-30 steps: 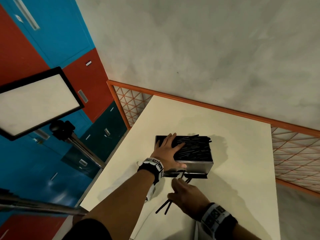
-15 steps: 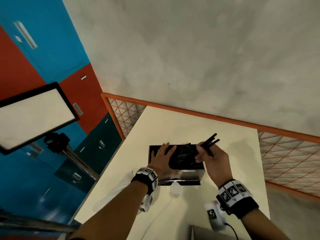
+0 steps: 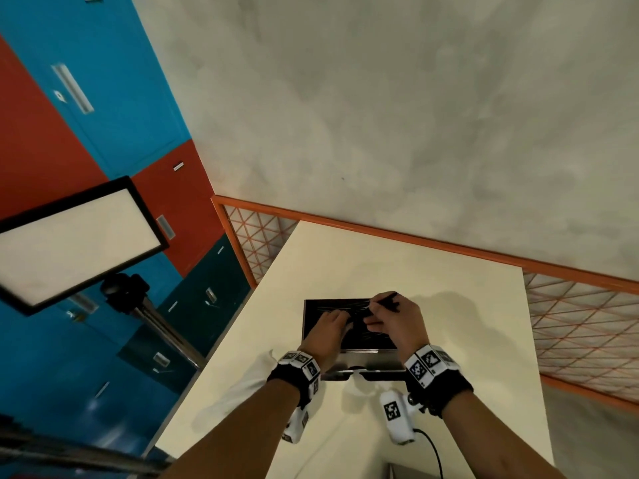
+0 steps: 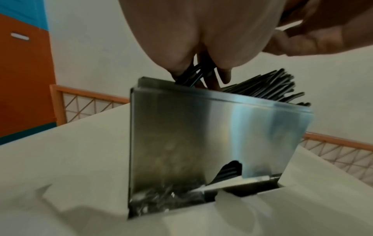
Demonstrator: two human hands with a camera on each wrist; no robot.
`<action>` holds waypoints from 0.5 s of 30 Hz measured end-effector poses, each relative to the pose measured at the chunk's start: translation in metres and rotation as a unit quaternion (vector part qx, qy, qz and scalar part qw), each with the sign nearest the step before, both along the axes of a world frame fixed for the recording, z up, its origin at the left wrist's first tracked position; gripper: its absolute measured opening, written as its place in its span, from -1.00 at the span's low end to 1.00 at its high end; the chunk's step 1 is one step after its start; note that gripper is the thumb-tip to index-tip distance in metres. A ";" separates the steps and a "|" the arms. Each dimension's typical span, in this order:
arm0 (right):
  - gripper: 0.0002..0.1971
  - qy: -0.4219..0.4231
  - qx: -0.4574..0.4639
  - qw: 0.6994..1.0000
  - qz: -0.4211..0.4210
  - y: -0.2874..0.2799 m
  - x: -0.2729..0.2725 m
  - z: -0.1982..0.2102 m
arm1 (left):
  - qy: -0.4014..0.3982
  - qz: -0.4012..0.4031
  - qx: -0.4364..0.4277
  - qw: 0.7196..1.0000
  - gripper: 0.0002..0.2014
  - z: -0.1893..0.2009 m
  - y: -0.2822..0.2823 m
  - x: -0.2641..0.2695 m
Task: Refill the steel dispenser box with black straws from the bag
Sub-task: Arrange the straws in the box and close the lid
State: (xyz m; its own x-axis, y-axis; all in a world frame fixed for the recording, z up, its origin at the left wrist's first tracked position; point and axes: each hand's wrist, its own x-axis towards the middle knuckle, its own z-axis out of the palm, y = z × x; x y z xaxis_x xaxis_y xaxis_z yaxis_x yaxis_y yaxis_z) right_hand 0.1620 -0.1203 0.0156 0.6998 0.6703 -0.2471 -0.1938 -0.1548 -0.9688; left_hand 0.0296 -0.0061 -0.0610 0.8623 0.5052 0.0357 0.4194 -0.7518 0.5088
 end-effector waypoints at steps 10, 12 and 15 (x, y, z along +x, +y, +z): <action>-0.74 -0.273 -0.113 0.954 -0.054 -0.005 0.037 -0.010 | -0.011 0.010 0.000 1.000 -0.37 -0.013 0.006 -0.011; -0.63 -0.285 -0.150 0.946 -0.033 -0.002 0.042 -0.026 | -0.004 0.011 -0.002 1.000 -0.18 -0.011 0.007 -0.009; -0.51 -0.348 -0.203 0.915 0.036 0.001 0.038 -0.046 | 0.017 0.002 0.005 1.000 0.00 -0.012 0.009 -0.005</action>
